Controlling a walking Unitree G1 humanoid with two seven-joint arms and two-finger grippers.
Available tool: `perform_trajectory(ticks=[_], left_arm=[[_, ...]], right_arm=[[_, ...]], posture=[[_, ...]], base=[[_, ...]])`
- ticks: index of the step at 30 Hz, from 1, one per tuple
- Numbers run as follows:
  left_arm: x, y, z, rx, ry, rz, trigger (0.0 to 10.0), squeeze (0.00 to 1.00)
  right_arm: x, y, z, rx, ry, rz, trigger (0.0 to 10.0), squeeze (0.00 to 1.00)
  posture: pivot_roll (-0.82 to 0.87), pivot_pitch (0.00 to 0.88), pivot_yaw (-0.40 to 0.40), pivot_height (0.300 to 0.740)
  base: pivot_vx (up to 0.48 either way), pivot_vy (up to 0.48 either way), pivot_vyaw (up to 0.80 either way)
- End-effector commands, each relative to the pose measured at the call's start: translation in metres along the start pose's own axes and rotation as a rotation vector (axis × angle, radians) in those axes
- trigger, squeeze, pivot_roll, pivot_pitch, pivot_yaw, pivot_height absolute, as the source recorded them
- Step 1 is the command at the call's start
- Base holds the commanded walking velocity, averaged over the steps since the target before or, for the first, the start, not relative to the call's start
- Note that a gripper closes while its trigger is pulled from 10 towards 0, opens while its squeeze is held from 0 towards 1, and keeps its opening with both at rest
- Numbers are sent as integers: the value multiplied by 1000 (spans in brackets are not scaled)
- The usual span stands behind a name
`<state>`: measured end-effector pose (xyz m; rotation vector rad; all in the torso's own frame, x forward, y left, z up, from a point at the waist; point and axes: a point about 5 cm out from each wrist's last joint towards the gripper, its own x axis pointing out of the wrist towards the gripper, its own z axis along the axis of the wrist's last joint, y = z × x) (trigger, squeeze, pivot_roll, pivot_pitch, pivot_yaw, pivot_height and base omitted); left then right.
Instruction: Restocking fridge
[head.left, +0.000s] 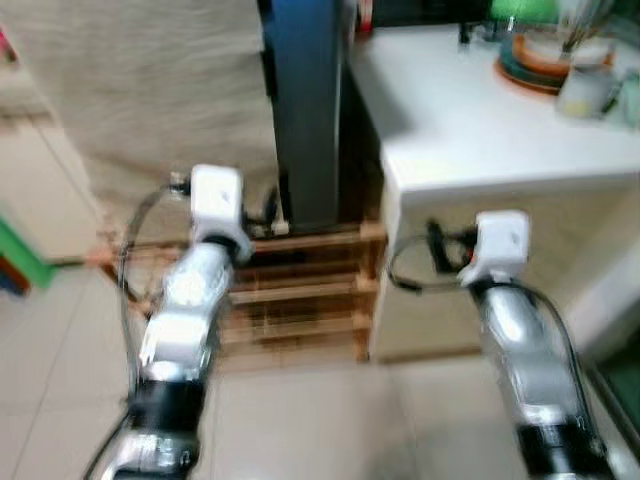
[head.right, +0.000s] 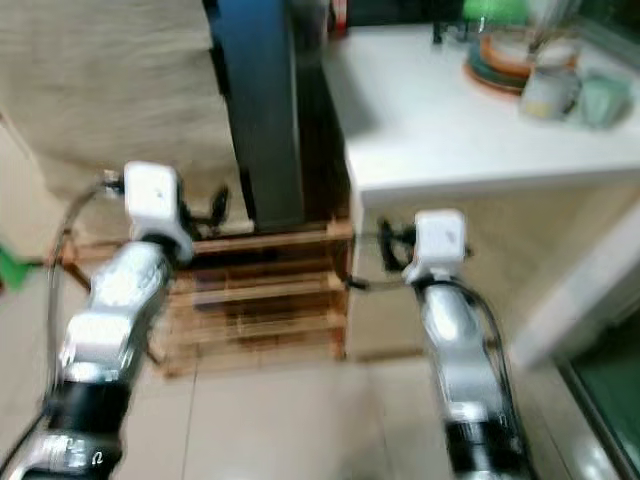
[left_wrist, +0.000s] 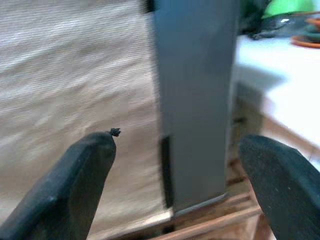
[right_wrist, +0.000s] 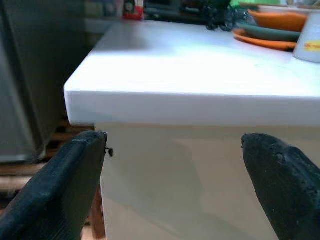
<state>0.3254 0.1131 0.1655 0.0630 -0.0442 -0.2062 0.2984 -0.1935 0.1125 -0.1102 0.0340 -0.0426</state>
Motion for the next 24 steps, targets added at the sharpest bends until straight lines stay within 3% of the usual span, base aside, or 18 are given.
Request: perform_trajectory(ticks=[1, 6, 17, 24], left_arm=[[-1, 14, -1, 11, 4, 43, 10000, 0], [4, 13, -5, -54, 16, 65, 10000, 0], [8, 14, -11, -91, 41, 114, 10000, 0], [9, 14, -13, -85, 49, 118, 10000, 0]], right_arm=[[3, 13, 8, 12, -35, 37, 10000, 310], [6, 15, 9, 11, -40, 48, 10000, 306], [8, 6, 10, -6, -36, 51, 10000, 310], [8, 9, 10, 1, -38, 56, 10000, 306]], posture=[[-66, 0, 66, 740], [-77, 0, 43, 740], [-82, 0, 25, 740], [-80, 0, 30, 740]], base=[[0, 0, 0], [0, 480, 0], [0, 480, 0], [0, 480, 0]])
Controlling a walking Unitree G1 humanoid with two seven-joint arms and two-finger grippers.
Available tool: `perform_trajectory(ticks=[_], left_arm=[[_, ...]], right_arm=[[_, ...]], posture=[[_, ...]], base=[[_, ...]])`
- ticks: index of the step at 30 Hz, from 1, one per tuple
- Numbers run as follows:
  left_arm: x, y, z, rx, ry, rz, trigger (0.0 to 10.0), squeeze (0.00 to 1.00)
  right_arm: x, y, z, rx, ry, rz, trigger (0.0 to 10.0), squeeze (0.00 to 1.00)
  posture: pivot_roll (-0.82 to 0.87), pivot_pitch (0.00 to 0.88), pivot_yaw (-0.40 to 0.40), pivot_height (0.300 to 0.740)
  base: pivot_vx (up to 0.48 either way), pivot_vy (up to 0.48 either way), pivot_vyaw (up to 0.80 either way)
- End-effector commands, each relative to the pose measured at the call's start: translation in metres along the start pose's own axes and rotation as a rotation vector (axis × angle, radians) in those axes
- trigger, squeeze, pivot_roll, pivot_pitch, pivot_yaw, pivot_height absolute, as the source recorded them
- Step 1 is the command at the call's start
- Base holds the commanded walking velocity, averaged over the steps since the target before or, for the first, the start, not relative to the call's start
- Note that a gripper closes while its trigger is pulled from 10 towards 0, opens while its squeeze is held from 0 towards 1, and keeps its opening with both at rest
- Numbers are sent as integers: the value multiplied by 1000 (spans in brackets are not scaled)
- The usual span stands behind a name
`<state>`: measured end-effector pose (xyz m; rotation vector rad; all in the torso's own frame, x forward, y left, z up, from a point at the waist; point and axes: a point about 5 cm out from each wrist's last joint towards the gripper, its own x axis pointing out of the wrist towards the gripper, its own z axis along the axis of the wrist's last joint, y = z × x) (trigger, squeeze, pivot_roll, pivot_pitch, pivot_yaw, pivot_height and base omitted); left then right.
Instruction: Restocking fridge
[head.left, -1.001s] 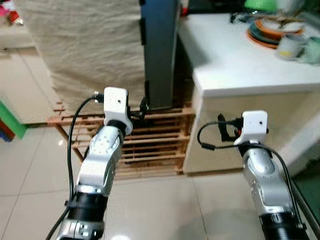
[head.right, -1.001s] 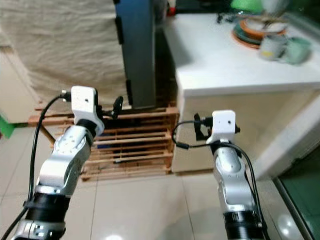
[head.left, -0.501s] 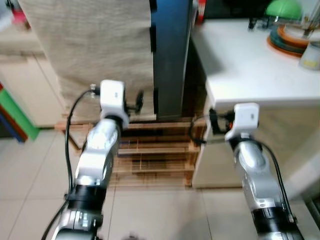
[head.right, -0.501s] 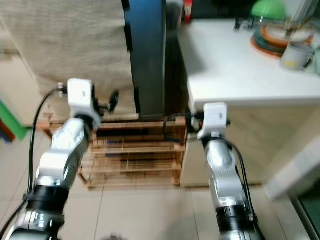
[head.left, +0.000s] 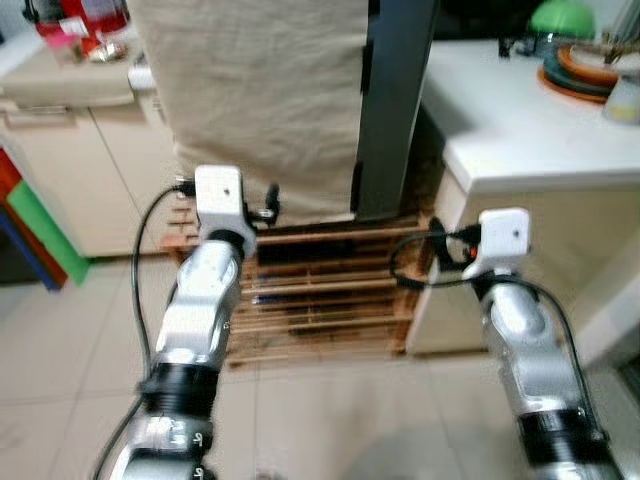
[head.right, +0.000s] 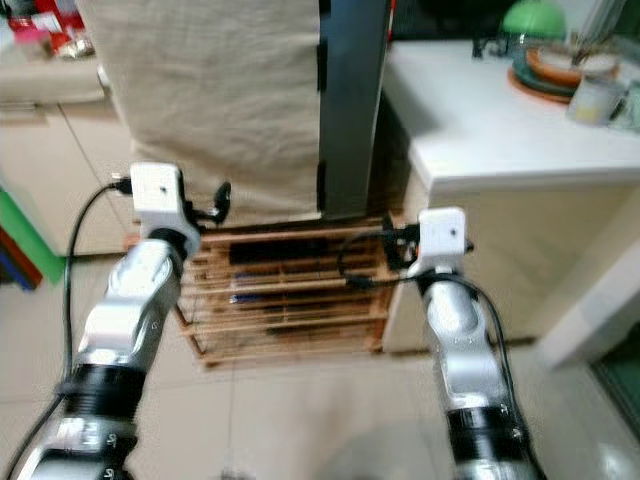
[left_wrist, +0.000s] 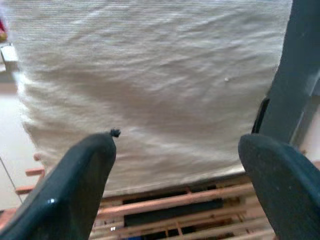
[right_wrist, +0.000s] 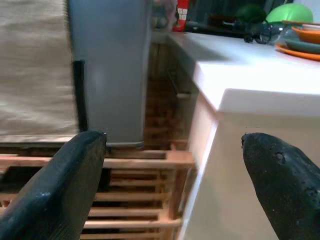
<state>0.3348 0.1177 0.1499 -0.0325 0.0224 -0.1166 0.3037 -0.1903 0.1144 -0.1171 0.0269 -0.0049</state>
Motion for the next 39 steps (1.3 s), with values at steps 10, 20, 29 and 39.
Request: perform_trajectory(ticks=[10, 20, 29, 39], left_arm=[[1, 10, 0, 12, 2, 38, 10000, 0], [0, 17, -4, 20, 12, 60, 10000, 0], [-3, 14, 2, 69, -45, 21, 10000, 0], [-2, 19, -3, 85, -13, 40, 10000, 0]], right_arm=[[1, 4, 6, 10, -28, 18, 10000, 310], [0, 1, 7, 27, -33, 1, 10000, 314], [-6, -2, 9, 18, -58, 4, 10000, 314], [-8, -5, 10, 36, -65, -19, 10000, 314]], posture=[[-84, 0, 30, 740], [-80, 0, 23, 740], [-78, 0, 25, 740], [-81, 0, 33, 740]], base=[[0, 480, 0], [0, 480, 0], [0, 320, 0], [424, 0, 0]])
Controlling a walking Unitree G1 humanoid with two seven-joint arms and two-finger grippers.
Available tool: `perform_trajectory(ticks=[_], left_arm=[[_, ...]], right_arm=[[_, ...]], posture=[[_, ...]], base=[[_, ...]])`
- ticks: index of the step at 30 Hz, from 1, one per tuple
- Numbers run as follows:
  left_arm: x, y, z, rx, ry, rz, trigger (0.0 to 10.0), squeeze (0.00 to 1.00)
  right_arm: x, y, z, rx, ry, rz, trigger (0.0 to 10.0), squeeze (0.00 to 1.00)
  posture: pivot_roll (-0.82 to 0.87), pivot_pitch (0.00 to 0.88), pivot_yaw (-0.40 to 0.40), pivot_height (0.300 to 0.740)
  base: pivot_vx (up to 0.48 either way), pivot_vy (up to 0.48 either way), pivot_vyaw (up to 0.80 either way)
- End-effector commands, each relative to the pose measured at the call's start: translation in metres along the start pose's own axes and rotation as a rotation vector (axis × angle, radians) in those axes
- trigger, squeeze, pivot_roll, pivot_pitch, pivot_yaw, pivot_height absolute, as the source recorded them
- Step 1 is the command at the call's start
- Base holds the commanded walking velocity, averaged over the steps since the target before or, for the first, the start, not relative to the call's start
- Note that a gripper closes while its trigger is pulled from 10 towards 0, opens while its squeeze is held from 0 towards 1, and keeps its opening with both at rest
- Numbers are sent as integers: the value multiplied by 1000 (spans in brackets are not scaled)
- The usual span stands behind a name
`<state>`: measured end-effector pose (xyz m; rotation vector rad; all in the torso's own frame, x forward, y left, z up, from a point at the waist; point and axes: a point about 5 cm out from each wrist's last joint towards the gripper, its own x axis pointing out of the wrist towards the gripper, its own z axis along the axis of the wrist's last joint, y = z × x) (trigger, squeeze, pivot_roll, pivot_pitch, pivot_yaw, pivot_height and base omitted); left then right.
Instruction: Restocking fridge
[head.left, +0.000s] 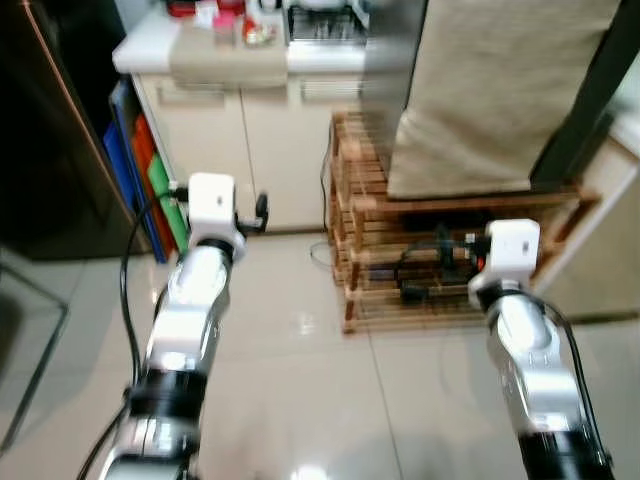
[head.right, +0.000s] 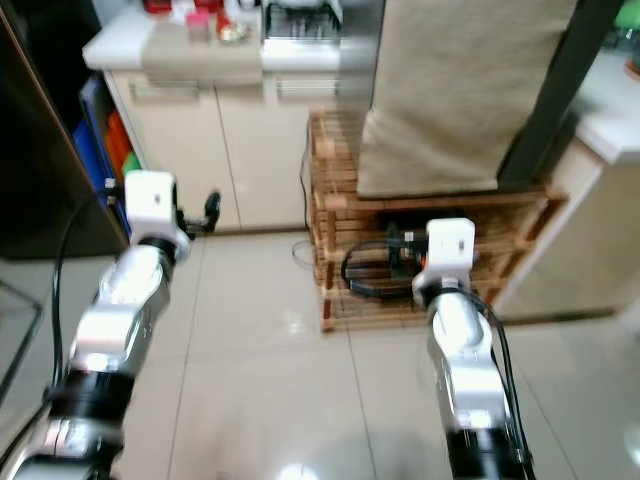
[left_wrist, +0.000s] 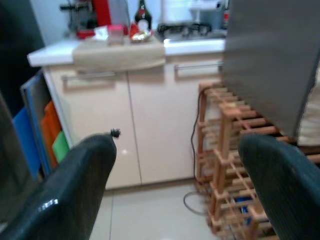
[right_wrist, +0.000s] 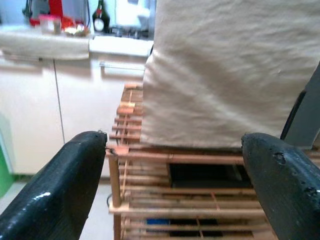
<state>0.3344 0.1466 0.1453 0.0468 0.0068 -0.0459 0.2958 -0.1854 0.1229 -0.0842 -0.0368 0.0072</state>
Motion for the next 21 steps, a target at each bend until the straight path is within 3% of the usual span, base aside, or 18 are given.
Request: perform_trajectory(ticks=[1, 6, 21], left_arm=[[1, -9, 2, 6, -7, -25, 10000, 0], [0, -6, 3, 3, -15, -6, 10000, 0], [-2, -14, 3, -16, -35, -74, 10000, 0]], right_arm=[[0, -8, 1, 3, -2, -28, 10000, 314], [1, -7, 2, 3, -6, -26, 10000, 314], [2, -4, 0, 29, 3, -22, 10000, 318]], posture=[[-80, 0, 32, 740], [-77, 0, 29, 740], [-73, 0, 30, 740]], base=[[428, 0, 0], [429, 0, 0], [428, 0, 0]])
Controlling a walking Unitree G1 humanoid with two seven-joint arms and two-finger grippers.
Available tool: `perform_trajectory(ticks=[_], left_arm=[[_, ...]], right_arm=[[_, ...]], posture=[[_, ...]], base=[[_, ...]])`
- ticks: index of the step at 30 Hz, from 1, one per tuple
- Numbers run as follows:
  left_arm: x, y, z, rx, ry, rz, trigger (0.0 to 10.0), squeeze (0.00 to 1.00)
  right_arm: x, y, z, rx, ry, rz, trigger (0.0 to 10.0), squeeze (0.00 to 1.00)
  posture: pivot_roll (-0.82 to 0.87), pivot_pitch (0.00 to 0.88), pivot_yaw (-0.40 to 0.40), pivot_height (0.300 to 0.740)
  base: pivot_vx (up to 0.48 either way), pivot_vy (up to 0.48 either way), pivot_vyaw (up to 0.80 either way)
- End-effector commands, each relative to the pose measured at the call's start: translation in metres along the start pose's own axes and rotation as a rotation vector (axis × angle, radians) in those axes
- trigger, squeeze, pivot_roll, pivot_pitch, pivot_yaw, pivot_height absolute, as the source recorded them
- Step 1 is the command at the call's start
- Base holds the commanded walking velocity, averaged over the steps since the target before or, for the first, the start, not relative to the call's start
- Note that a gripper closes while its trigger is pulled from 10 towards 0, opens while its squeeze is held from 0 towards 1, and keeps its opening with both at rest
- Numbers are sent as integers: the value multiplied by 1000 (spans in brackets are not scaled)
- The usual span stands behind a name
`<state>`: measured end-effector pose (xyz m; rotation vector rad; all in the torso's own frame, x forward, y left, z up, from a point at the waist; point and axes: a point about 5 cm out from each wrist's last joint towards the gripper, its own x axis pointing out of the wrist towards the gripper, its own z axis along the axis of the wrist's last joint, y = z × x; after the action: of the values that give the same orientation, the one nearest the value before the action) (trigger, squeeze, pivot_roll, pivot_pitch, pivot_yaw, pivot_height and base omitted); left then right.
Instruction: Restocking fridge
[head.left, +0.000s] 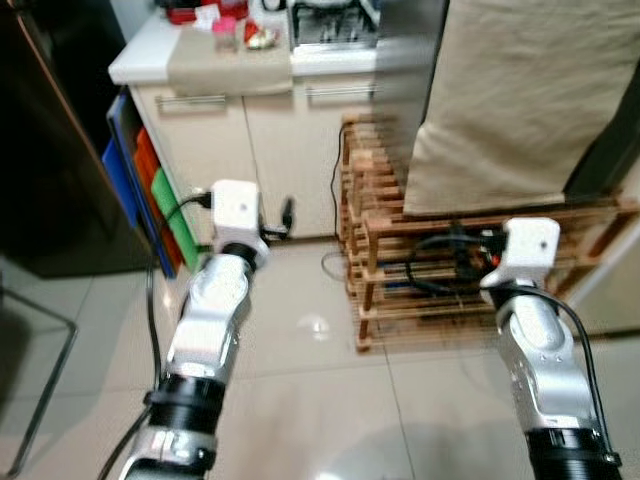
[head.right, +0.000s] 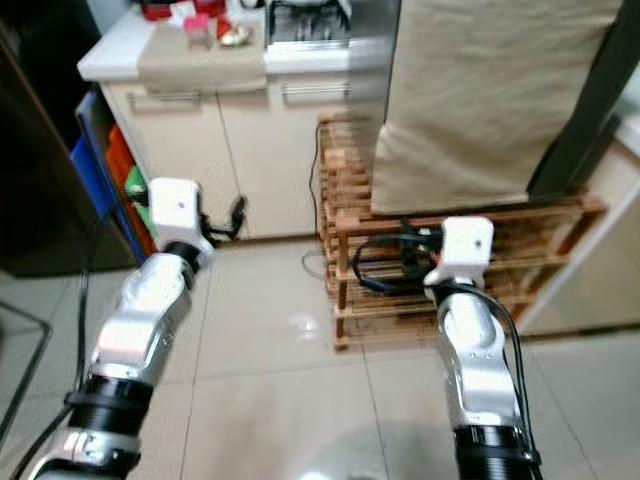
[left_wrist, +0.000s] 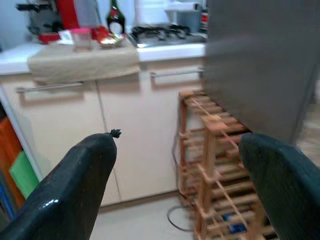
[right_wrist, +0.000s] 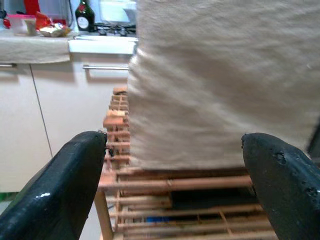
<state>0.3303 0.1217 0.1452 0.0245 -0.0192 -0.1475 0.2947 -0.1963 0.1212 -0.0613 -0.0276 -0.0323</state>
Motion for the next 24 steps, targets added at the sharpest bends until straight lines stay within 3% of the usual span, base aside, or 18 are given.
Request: perform_trajectory(ticks=[1, 16, 19, 20, 24], left_arm=[[0, 11, 2, 5, -4, 29, 10000, 0], [0, 10, 1, -19, 3, -5, 10000, 0], [1, 8, 2, 1, -10, -15, 10000, 39], [1, 7, 2, -17, -14, -22, 10000, 0], [1, 3, 4, -64, -34, -53, 10000, 0]], right_arm=[[3, 8, 3, 7, -8, 18, 10000, 318], [4, 10, -1, 17, 10, 13, 10000, 310], [3, 14, 0, 23, 0, 21, 10000, 306], [3, 15, 0, 20, 1, 23, 10000, 310], [3, 14, -1, 20, 8, 18, 10000, 310]], posture=[[-73, 0, 30, 740], [-66, 0, 41, 740], [-66, 0, 46, 740], [-68, 0, 46, 740], [-70, 0, 45, 740]], base=[[428, 0, 0], [429, 0, 0], [454, 0, 0], [277, 0, 0], [69, 0, -191]])
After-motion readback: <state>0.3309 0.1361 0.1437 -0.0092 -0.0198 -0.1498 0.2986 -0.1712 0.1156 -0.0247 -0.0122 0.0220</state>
